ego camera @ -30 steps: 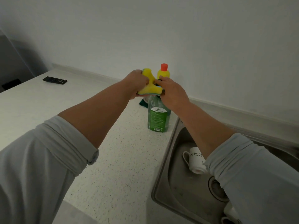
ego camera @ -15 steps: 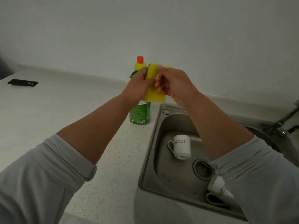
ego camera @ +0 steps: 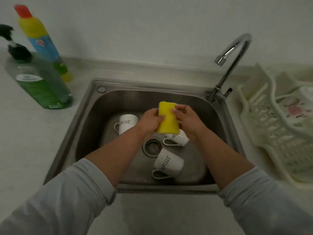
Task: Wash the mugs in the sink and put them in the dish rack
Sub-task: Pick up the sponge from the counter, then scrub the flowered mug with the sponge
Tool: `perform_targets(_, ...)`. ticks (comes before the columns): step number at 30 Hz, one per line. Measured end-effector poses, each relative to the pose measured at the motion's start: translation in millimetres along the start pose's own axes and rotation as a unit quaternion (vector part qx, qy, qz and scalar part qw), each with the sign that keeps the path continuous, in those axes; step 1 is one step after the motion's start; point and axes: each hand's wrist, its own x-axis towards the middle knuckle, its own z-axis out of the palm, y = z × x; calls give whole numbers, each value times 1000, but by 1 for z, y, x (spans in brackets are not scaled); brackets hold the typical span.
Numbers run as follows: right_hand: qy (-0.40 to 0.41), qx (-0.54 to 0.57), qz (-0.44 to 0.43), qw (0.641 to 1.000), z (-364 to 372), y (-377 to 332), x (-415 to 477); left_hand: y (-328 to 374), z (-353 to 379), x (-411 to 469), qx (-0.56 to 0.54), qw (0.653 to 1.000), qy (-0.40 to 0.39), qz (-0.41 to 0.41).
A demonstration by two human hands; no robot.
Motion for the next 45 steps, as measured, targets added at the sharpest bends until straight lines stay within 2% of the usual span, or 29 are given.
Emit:
perform_targets(4, -21, 6, 30, 999, -25, 24, 14, -20, 41, 10, -38, 998, -3, -49)
perform_targets(7, -48, -35, 25, 998, -32, 44, 24, -36, 50, 14, 31, 997, 43, -59)
perform_targets(11, -20, -139, 12, 990, -38, 70, 37, -65, 33, 16, 153, 979, 62, -123)
perform_targets(14, -29, -162, 42, 985, -38, 82, 38, -87, 15, 14, 323, 910, -8, -258)
perform_targets(17, -37, -157, 83, 983, -33, 96, 38, -111, 7, 19, 442, 841, -106, -292)
perform_targets(21, -10, -211, 104, 972, -26, 109, 42, -133, 4, 25, 443, 828, -184, -290)
perform_targets(24, -31, -241, 120, 963, -25, 119, 42, -144, 2, 31, 462, 817, -205, -279)
perform_targets(30, -4, -237, 147, 960, -26, 131, 44, -158, -10, 41, 368, 872, -166, -276)
perform_targets(39, 15, -240, 140, 960, -26, 133, 40, -166, -9, 36, 223, 918, -223, -239)
perform_targets(41, 17, -241, 137, 961, -25, 132, 40, -164, -9, 39, 187, 933, -192, -240)
perform_targets(45, 14, -228, 151, 962, -24, 138, 36, -156, -8, 41, 135, 957, -78, -246)
